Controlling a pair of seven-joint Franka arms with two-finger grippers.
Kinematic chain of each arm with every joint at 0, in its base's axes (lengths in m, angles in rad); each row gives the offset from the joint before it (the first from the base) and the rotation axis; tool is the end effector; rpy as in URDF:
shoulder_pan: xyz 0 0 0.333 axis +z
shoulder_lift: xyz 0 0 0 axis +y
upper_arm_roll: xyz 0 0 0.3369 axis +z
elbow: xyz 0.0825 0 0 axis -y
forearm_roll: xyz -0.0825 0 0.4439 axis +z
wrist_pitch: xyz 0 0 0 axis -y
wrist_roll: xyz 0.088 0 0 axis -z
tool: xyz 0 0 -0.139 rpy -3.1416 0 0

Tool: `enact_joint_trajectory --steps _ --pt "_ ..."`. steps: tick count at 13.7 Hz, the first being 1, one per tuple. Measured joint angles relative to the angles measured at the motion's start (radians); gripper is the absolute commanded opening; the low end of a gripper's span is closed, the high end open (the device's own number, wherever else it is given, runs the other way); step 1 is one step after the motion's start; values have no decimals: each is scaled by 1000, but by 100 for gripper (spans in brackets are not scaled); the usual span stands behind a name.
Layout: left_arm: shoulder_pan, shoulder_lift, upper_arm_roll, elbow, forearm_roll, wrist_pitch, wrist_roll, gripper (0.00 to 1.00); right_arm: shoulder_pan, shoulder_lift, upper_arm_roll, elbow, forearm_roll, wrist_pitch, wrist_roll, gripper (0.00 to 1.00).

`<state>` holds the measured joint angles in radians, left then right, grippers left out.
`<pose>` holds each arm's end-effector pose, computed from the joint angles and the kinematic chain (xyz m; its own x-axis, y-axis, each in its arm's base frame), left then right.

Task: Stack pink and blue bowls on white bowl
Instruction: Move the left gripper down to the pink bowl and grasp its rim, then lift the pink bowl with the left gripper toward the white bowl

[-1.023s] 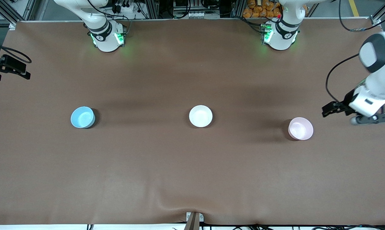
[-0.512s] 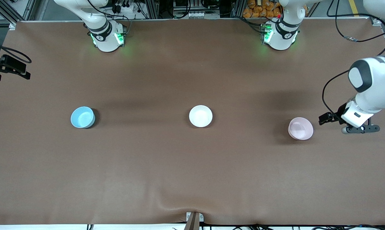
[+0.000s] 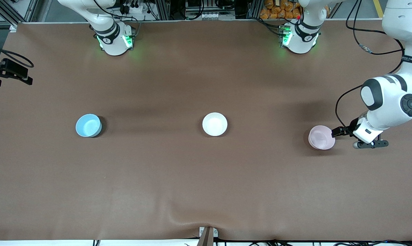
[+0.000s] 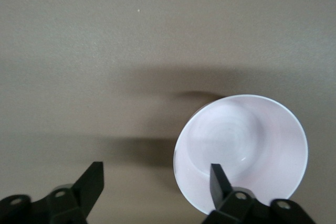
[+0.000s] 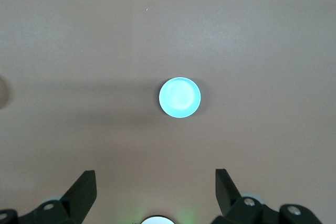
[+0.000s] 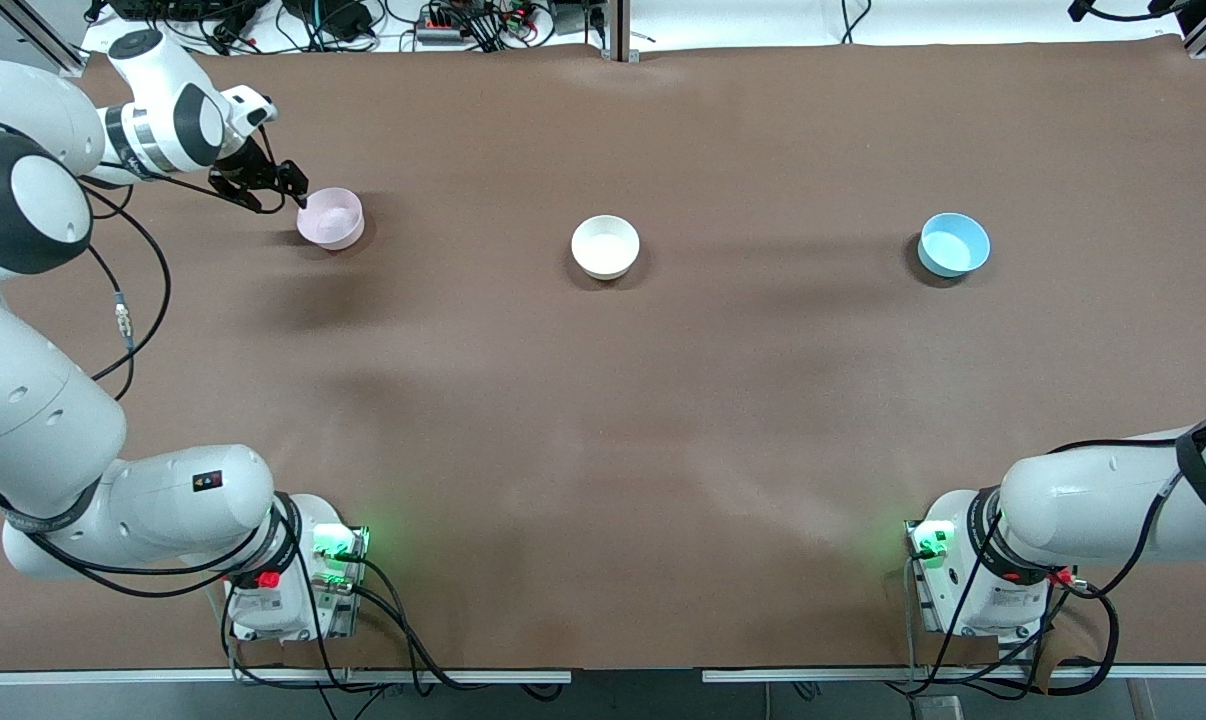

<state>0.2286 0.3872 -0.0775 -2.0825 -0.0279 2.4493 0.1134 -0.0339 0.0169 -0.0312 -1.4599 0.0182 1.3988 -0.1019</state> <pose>0.6229 0.0933 0.1777 0.9978 0.0644 -0.0148 0.0650 -0.9967 0.0486 0.5982 -0.0361 0.6469 0.9963 0.0400 -0.0757 0.0382 -0.9989 -0.0254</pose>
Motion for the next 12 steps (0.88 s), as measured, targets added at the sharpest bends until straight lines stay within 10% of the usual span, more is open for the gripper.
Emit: enact_joint_trajectory --steps 9,12 --pt "0 39 -3 0 -20 15 1 37 0 0 0 0 0 0 0 100" --pt "-2 55 -8 1 -42 31 1 5 0 0 0 0 0 0 0 100"
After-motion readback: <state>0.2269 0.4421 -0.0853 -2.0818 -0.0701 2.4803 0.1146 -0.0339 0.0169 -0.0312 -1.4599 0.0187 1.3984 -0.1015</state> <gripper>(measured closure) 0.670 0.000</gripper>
